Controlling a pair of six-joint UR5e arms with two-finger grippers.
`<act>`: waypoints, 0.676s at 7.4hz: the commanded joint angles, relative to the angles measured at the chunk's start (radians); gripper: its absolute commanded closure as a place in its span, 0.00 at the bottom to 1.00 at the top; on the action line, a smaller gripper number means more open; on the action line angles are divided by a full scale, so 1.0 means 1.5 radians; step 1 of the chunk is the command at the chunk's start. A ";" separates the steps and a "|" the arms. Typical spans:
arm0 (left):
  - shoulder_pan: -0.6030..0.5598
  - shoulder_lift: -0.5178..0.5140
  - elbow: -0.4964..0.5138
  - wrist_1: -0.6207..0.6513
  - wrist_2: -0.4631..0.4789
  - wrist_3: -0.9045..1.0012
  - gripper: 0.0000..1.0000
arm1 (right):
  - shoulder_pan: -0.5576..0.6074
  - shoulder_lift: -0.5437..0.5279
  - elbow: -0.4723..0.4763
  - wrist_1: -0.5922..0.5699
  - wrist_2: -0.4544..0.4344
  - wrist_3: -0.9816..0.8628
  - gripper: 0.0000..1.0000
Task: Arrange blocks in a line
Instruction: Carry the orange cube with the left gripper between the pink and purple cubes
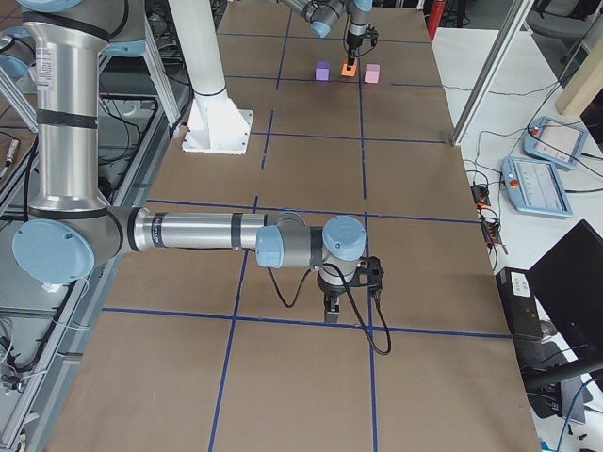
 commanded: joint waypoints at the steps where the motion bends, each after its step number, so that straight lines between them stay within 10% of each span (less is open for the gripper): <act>1: -0.001 0.002 -0.004 0.001 -0.002 0.000 1.00 | 0.000 0.000 0.000 0.000 0.000 0.000 0.00; 5: 0.004 0.003 -0.002 0.001 -0.029 0.001 0.93 | 0.000 0.000 0.000 0.000 0.000 0.000 0.00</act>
